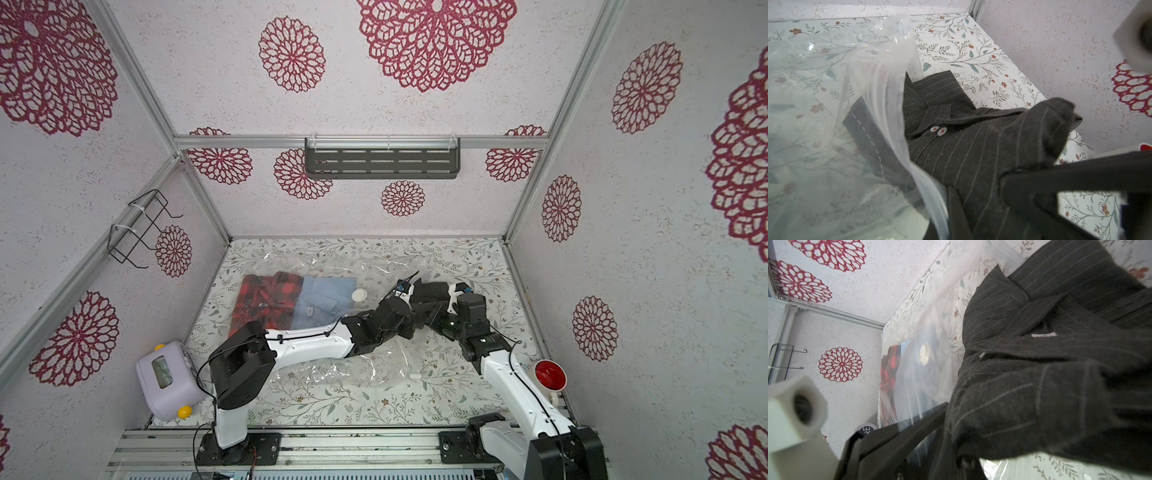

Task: Place the folded shirt into the vacuum bag
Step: Place the shirt in the vacuum bag.

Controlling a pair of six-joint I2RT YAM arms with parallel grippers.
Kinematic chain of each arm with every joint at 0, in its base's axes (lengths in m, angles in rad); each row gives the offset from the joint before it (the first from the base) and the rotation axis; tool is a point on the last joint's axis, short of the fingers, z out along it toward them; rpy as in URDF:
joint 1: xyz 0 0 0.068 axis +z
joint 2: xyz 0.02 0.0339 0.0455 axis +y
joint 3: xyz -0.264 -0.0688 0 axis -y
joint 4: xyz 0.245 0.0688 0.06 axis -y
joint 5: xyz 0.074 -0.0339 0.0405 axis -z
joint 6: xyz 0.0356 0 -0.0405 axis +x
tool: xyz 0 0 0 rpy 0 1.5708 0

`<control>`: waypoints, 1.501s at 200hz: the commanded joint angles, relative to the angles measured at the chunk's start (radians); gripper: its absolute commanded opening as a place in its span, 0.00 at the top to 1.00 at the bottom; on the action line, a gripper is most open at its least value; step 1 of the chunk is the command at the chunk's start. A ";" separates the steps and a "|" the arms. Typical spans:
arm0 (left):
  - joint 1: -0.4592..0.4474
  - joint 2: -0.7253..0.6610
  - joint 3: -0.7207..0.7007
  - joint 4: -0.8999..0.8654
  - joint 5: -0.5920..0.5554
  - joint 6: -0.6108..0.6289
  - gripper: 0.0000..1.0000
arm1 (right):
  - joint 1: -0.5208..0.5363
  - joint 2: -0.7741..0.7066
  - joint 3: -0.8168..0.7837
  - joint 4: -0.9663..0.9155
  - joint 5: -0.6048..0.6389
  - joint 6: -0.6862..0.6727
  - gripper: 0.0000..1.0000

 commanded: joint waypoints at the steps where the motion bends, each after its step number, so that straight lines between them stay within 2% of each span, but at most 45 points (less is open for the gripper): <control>1: -0.011 -0.076 -0.001 0.035 0.018 0.011 1.00 | 0.054 0.005 -0.034 0.108 -0.037 0.041 1.00; 57: -0.011 -0.097 0.011 0.050 0.057 0.002 1.00 | 0.220 0.060 -0.130 0.254 0.008 0.131 1.00; 87: -0.013 -0.080 0.002 0.051 0.055 -0.011 1.00 | 0.261 0.108 -0.130 0.254 0.003 0.110 1.00; 91: -0.013 -0.080 -0.001 0.050 0.054 -0.013 1.00 | 0.262 0.099 -0.132 0.237 0.011 0.101 0.94; 101: -0.013 -0.084 -0.014 0.052 0.045 -0.015 1.00 | 0.260 0.058 -0.136 0.174 0.057 0.072 0.68; 112: -0.013 -0.090 -0.032 0.054 0.037 -0.019 1.00 | 0.254 0.003 -0.137 0.098 0.096 0.041 0.54; 125: -0.012 -0.094 -0.048 0.059 0.028 -0.020 1.00 | 0.236 -0.068 -0.140 0.023 0.113 0.018 0.41; 153: -0.013 -0.080 -0.056 0.053 0.030 -0.021 1.00 | 0.177 -0.210 -0.144 -0.108 0.130 -0.013 0.27; 176: -0.016 -0.072 -0.068 0.053 0.038 -0.026 1.00 | 0.103 -0.286 -0.155 -0.185 0.135 -0.027 0.19; 195: -0.018 -0.063 -0.075 0.046 0.044 -0.025 1.00 | 0.007 -0.322 -0.167 -0.236 0.134 -0.044 0.15; 213: -0.021 -0.045 -0.065 0.028 0.054 -0.024 1.00 | -0.081 -0.345 -0.174 -0.270 0.144 -0.063 0.07; 230: -0.025 -0.027 -0.054 0.008 0.054 -0.020 1.00 | -0.158 -0.354 -0.190 -0.270 0.147 -0.075 0.06; 240: -0.027 -0.019 -0.051 0.003 0.054 -0.018 1.00 | -0.195 -0.347 -0.209 -0.253 0.140 -0.080 0.01; 259: -0.029 -0.001 -0.042 -0.010 0.061 -0.018 1.00 | -0.255 -0.305 -0.255 -0.188 0.103 -0.093 0.01; 294: -0.033 0.010 -0.025 -0.017 0.097 -0.027 1.00 | -0.293 -0.201 -0.321 -0.038 -0.010 -0.101 0.01; 300: -0.033 0.047 -0.024 -0.012 0.104 -0.029 1.00 | -0.293 -0.184 -0.330 -0.017 -0.025 -0.097 0.01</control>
